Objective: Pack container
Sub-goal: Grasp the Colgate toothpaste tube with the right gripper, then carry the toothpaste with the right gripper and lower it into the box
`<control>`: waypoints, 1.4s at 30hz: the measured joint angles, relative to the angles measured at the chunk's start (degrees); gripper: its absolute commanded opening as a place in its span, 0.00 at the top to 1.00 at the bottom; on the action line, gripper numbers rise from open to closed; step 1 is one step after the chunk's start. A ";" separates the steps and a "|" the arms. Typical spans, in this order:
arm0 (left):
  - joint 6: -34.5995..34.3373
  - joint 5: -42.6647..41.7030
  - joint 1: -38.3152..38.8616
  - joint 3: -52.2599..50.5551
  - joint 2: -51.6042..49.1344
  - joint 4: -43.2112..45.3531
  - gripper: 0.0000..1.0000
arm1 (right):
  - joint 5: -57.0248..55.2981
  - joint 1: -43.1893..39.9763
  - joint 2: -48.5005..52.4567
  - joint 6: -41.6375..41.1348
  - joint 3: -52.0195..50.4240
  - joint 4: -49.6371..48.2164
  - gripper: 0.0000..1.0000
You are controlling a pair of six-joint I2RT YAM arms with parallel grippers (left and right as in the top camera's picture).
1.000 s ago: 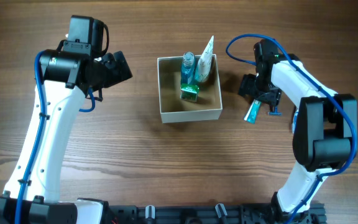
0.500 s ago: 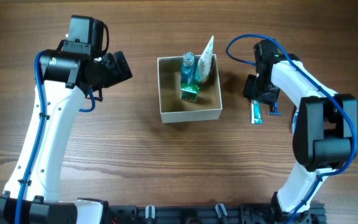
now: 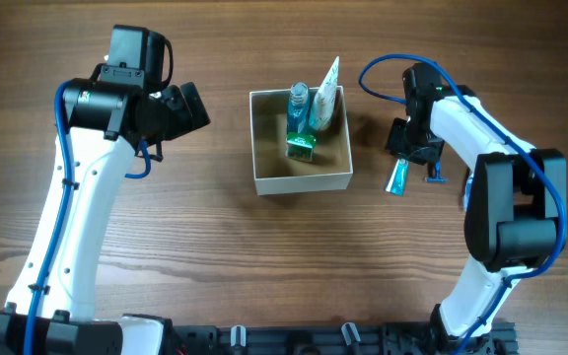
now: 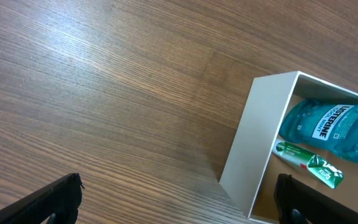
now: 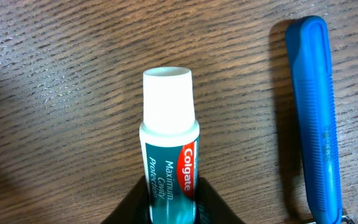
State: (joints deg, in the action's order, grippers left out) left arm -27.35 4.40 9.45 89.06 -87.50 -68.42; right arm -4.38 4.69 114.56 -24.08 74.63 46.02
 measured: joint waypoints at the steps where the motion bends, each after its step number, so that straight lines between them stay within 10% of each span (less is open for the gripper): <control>1: 0.00 0.00 0.00 0.00 0.00 0.00 0.01 | -0.02 0.00 0.00 -0.02 0.00 0.00 0.80; 31: 0.00 0.00 0.00 0.00 0.00 0.00 0.01 | -0.22 0.00 -0.81 0.15 0.52 0.17 0.96; 42: 0.00 0.00 0.00 0.00 0.00 -0.02 0.00 | 1.99 0.00 -17.62 4.28 0.52 0.24 0.96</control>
State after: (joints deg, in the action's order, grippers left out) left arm -27.35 4.40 9.45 89.06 -87.50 -68.45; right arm -2.39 4.69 96.95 -19.79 75.16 46.26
